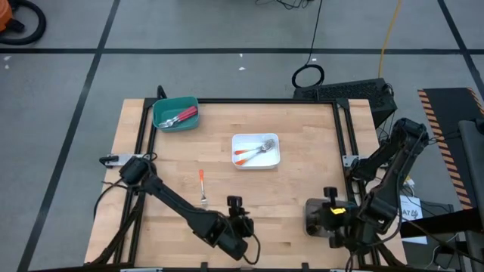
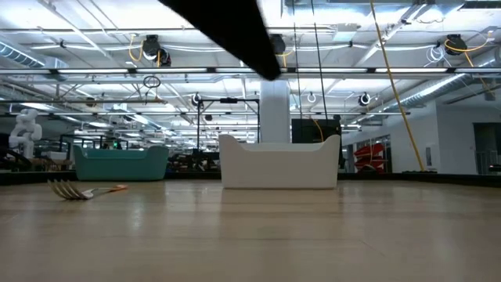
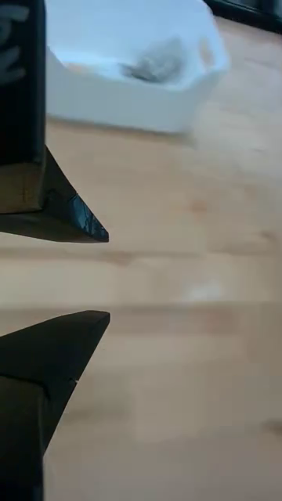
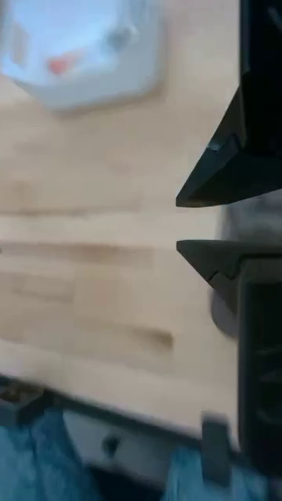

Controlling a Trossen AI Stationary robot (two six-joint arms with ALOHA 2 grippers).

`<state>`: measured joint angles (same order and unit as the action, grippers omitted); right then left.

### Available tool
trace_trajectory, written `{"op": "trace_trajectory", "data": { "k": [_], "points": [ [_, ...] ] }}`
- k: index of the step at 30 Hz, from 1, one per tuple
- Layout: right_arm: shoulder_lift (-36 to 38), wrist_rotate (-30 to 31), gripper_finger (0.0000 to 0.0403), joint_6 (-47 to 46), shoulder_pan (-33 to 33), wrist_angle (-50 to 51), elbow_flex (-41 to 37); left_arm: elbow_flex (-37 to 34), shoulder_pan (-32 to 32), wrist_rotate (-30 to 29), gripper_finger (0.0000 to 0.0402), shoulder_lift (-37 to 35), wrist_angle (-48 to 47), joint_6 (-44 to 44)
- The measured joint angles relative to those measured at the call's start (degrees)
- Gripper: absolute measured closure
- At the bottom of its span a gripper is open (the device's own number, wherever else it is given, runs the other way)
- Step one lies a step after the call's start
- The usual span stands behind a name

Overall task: Sort silverware by color (type)
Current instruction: Put the orange fork into the white bin

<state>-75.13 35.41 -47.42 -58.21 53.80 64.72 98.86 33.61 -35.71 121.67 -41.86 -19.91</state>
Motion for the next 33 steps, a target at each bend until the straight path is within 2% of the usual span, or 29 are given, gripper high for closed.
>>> {"op": "trace_trajectory", "data": {
  "k": [6, 10, 16, 21, 26, 30, 33],
  "points": [
    [0.0, 6.15, 0.0328, 13.54, 4.11, 0.0, 0.47, 3.03, -0.54, -0.58, 0.0241, -0.11, -18.29, -5.12],
    [0.0, 8.5, 0.0328, 19.38, 6.82, -0.69, 0.47, 3.03, -1.33, -4.84, 0.0241, -0.09, -30.19, -12.13],
    [0.0, 8.08, 0.0328, 20.82, 9.14, -1.8, 0.47, 2.55, -2.29, -10.59, 0.0241, -0.09, -42.37, -22.58],
    [0.0, 7.92, 0.0328, 19.06, 9.37, -2.14, 0.47, 2.55, -2.84, -11.01, 0.0241, -0.11, -46.22, -23.68],
    [0.0, 7.92, 0.0328, 18.16, 9.37, -2.49, 0.47, -0.26, -3.17, -17.26, 0.0241, -3.9, -47.64, -24.54],
    [0.0, 7.95, 0.0328, 18.86, 9.37, -4.68, 0.47, -9.95, -4.5, -20.23, 0.0241, -11.11, -47.03, -30.33],
    [0.0, 7.92, 0.0328, 21.12, 9.37, -6.94, 0.47, -20.42, -5.14, -19.77, 0.0241, -18.3, -39.83, -32.74]
  ]
}}
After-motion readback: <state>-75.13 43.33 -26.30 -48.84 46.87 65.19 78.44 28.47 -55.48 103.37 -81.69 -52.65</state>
